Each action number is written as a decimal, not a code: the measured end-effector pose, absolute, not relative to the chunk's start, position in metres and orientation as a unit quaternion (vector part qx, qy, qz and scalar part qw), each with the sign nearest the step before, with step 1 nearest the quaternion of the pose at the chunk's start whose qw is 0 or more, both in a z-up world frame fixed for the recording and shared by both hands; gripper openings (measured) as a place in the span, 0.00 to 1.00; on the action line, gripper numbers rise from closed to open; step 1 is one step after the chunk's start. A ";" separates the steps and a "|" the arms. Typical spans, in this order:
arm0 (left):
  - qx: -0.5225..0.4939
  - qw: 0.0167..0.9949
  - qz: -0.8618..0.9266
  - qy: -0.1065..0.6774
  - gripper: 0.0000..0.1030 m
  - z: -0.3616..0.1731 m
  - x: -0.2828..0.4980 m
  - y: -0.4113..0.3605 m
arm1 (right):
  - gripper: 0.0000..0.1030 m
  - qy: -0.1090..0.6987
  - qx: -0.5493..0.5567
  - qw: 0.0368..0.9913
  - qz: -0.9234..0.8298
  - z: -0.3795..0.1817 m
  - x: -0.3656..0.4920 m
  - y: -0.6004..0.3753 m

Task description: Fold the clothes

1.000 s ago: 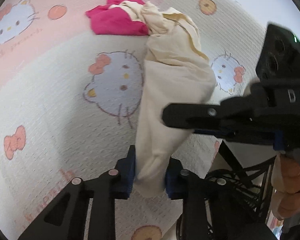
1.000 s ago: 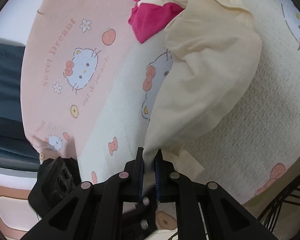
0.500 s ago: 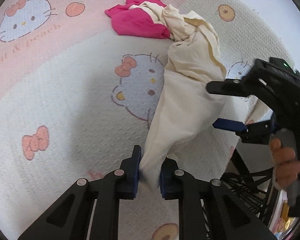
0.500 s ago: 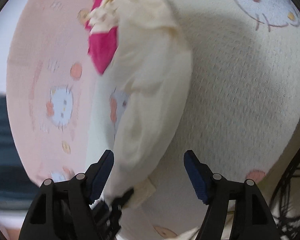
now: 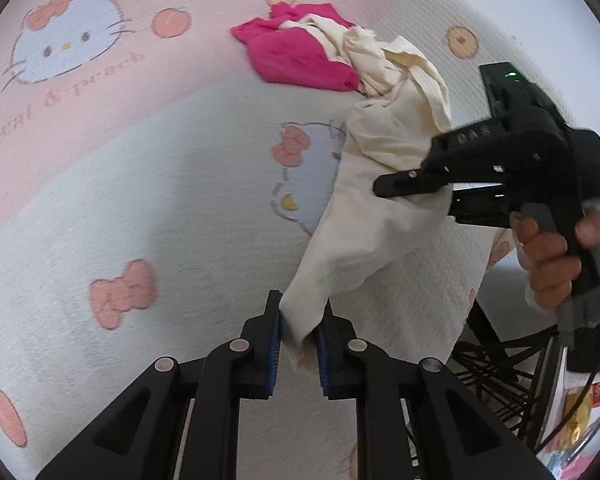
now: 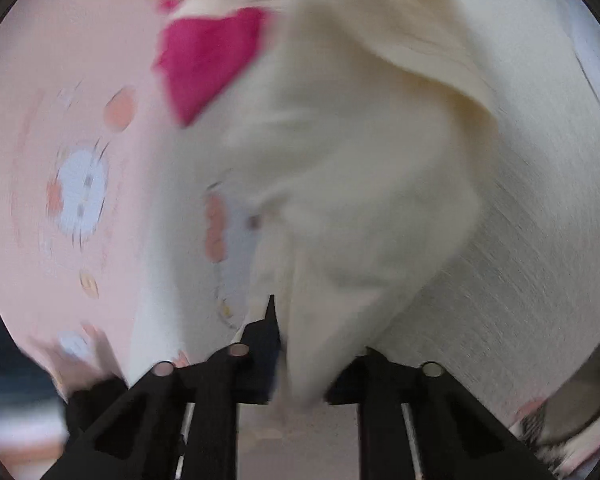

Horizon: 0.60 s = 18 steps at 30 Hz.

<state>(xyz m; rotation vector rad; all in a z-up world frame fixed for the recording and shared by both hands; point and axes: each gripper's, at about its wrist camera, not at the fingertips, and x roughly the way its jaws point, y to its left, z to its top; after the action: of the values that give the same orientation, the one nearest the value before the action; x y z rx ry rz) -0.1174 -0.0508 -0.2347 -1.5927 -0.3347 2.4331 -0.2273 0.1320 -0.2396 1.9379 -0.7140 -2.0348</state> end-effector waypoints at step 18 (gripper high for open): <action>-0.541 0.070 0.834 -0.083 0.11 -0.200 -0.043 -0.143 | 0.10 -0.038 0.666 0.271 -0.694 -0.206 -0.178 -0.030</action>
<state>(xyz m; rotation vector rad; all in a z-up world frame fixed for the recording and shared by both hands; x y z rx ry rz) -0.0425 -0.1427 -0.2005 -1.6288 -0.2500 2.5091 -0.1778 -0.0300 -0.2058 1.7943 -0.1019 -1.8695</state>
